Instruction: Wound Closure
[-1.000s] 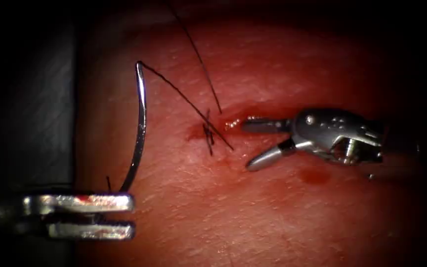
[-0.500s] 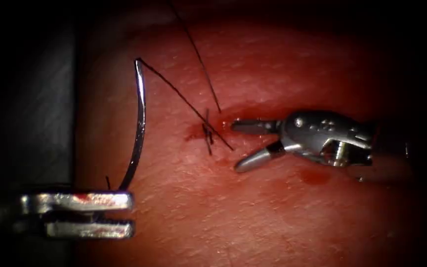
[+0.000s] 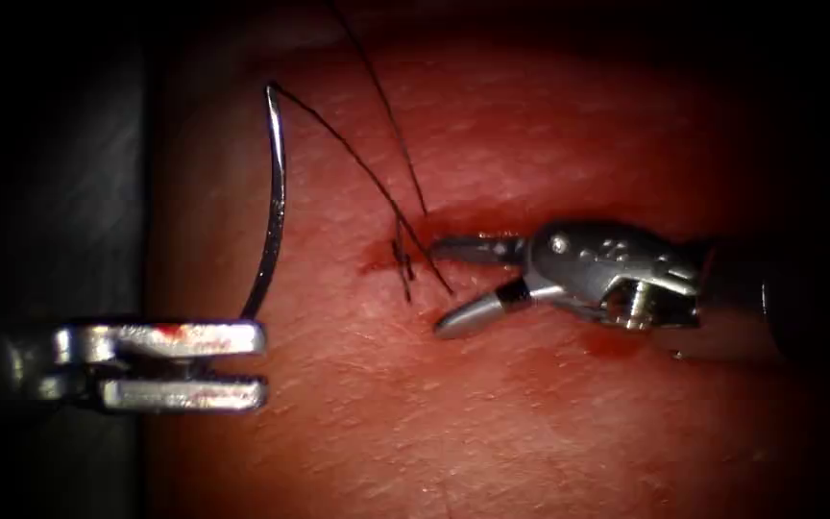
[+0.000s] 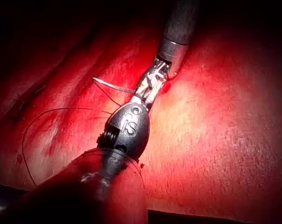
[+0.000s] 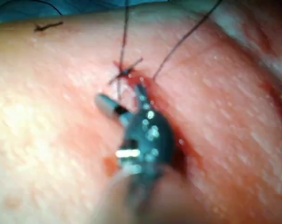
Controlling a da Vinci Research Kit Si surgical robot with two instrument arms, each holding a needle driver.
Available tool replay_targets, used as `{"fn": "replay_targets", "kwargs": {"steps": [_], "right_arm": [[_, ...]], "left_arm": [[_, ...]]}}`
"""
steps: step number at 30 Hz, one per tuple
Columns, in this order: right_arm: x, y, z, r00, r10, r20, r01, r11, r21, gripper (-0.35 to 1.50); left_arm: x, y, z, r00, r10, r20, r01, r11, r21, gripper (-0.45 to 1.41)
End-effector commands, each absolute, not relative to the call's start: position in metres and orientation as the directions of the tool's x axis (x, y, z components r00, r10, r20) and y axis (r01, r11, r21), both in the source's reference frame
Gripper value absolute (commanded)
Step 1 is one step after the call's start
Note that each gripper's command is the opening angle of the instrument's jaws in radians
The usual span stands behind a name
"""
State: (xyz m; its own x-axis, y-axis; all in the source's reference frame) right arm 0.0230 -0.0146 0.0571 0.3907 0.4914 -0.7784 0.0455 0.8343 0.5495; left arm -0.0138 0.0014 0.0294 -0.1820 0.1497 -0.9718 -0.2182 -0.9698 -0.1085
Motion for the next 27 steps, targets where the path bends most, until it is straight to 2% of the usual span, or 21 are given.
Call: {"fn": "replay_targets", "kwargs": {"steps": [1, 6, 13, 22, 25, 27], "right_arm": [[0.0235, -0.0153, 0.0575, 0.390, 0.495, -0.776, 0.047, 0.831, 0.554, 0.67], [0.0234, -0.0147, 0.0567, 0.380, 0.495, -0.781, 0.049, 0.833, 0.552, 0.74], [0.0235, -0.0144, 0.0554, 0.366, 0.493, -0.789, 0.053, 0.836, 0.547, 0.67], [0.0237, -0.0148, 0.0559, 0.367, 0.489, -0.791, 0.051, 0.839, 0.542, 0.69], [0.0238, -0.0150, 0.0560, 0.365, 0.488, -0.793, 0.050, 0.840, 0.540, 0.51], [0.0239, -0.0152, 0.0562, 0.365, 0.486, -0.794, 0.050, 0.841, 0.538, 0.17]], "left_arm": [[-0.0143, 0.0012, 0.0301, -0.177, 0.149, -0.973, -0.215, -0.970, -0.110, -0.45], [-0.0141, 0.0011, 0.0302, -0.175, 0.148, -0.973, -0.216, -0.970, -0.109, -0.45], [-0.0142, 0.0011, 0.0302, -0.176, 0.148, -0.973, -0.217, -0.970, -0.108, -0.45], [-0.0144, 0.0008, 0.0295, -0.180, 0.149, -0.972, -0.221, -0.969, -0.108, -0.45], [-0.0143, 0.0009, 0.0294, -0.179, 0.144, -0.973, -0.221, -0.970, -0.103, -0.45], [-0.0143, 0.0009, 0.0294, -0.179, 0.144, -0.973, -0.221, -0.970, -0.103, -0.45]]}}
